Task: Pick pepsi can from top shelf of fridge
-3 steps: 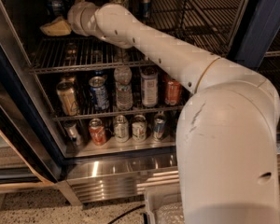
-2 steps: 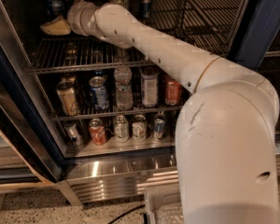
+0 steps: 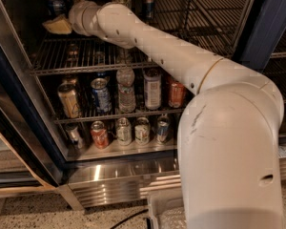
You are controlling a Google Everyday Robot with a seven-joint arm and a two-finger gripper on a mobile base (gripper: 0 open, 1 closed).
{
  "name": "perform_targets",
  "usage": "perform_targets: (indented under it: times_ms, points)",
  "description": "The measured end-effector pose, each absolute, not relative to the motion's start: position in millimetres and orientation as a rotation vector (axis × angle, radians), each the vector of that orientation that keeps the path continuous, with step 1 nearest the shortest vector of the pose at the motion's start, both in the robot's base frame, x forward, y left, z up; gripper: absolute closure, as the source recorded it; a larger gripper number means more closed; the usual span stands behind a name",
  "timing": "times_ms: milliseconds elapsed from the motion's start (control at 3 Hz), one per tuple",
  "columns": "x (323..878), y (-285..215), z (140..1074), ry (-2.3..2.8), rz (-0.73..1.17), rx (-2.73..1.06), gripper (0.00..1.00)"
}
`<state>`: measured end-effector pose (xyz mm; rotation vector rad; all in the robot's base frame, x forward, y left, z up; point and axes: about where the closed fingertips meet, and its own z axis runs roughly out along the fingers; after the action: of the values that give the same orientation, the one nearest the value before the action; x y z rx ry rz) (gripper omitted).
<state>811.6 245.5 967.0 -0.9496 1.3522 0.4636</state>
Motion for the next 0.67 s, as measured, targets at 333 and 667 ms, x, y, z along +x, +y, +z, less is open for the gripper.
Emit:
perform_targets:
  times_ms: [333, 667]
  points:
    - [811.9, 247.8, 967.8, 1.349, 0.465, -0.954, 0.29]
    - [811.3, 254.2, 967.0, 1.346, 0.474, -0.969, 0.31]
